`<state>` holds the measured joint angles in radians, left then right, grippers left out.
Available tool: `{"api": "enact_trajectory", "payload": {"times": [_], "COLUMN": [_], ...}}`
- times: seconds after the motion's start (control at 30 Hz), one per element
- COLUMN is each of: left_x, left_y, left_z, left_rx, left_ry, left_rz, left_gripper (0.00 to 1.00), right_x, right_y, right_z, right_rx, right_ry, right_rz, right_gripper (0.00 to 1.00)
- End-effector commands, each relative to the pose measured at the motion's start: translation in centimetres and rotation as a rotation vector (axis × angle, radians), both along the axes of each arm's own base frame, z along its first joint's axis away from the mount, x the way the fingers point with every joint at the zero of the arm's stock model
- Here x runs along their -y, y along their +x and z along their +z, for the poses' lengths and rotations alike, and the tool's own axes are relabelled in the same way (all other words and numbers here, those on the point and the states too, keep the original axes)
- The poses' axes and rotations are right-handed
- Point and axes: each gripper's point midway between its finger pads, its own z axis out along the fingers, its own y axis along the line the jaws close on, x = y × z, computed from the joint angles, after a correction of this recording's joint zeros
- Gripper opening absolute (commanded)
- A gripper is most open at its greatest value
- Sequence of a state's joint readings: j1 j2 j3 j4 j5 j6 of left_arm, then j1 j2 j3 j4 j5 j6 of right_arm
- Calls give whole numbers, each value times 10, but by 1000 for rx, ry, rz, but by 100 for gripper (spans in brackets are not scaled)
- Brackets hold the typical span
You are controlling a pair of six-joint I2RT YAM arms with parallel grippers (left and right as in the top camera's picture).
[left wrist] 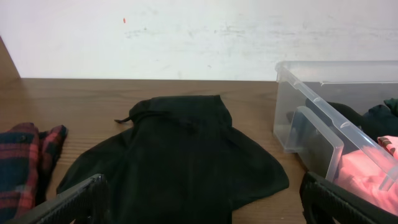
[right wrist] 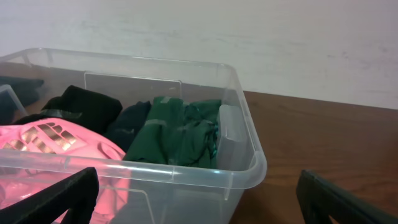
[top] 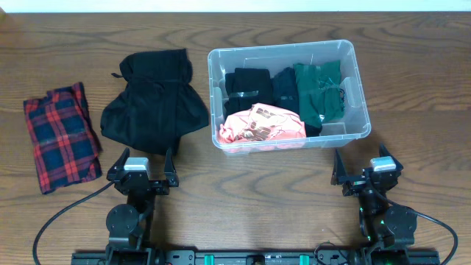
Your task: Pack container
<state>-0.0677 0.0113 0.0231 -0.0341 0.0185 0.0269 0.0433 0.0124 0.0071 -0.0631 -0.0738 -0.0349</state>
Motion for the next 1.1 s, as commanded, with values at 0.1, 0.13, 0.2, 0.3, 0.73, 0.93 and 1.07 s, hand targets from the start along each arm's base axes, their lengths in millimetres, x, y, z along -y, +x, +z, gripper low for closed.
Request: {"api": "enact_trajectory", "payload": {"times": [0.1, 0.13, 0.2, 0.3, 0.73, 0.93, 1.07], "left_x": [-4, -4, -4, -4, -4, -1, -2], "left_y": [-1, -1, -1, -1, 0, -3, -13], "left_z": [-18, -18, -18, -18, -14, 19, 75], "left_rx": [-56, -56, -56, -56, -37, 12, 32], "left_ry": [14, 14, 14, 14, 10, 2, 2], "left_rz": [23, 23, 23, 23, 22, 8, 8], "left_gripper": [98, 98, 98, 98, 98, 98, 98], "right_x": [3, 3, 3, 3, 3, 3, 3], "right_y": [0, 0, 0, 0, 0, 0, 0], "right_z": [-2, -2, -2, -2, -2, -2, -2], "right_rx": [-6, -6, -6, -6, -6, -6, -6], "right_ry": [-16, -16, -16, -16, -16, -16, -16], "right_rz": [-15, -15, -15, -15, -15, -15, -15], "right_gripper": [99, 99, 99, 99, 99, 99, 99]}}
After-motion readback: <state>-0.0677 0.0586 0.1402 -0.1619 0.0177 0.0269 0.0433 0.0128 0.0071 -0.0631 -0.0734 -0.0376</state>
